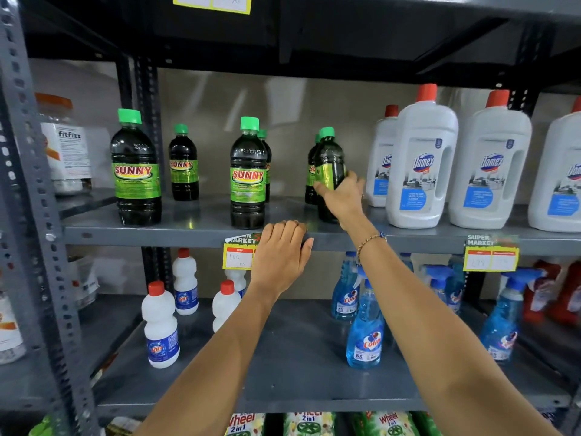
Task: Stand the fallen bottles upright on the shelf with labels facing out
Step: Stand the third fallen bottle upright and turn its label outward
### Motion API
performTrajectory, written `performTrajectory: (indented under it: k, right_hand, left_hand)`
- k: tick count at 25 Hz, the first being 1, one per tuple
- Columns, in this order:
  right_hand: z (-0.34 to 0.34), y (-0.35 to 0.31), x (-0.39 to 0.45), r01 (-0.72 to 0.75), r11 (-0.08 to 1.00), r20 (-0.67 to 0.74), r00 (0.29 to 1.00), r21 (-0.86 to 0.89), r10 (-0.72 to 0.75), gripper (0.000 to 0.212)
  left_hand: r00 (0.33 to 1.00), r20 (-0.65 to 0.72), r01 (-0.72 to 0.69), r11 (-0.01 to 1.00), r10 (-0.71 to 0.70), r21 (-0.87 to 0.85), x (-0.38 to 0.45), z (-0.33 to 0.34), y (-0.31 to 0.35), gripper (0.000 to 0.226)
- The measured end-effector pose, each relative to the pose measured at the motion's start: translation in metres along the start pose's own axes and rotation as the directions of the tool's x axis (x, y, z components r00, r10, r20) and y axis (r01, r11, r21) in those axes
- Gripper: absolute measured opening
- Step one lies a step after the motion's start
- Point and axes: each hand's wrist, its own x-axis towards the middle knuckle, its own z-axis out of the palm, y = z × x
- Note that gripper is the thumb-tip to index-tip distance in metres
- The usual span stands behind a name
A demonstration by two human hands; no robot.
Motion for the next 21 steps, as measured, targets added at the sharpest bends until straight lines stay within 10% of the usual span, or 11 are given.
performTrajectory:
  k: [21]
  right_hand:
    - [-0.006,0.028,-0.002,-0.071,0.965,0.25,0.968,0.252,0.005,0.079]
  left_hand:
    - [1.0,-0.016,0.004,0.998,-0.005,-0.056,-0.001,0.001,0.001,0.037]
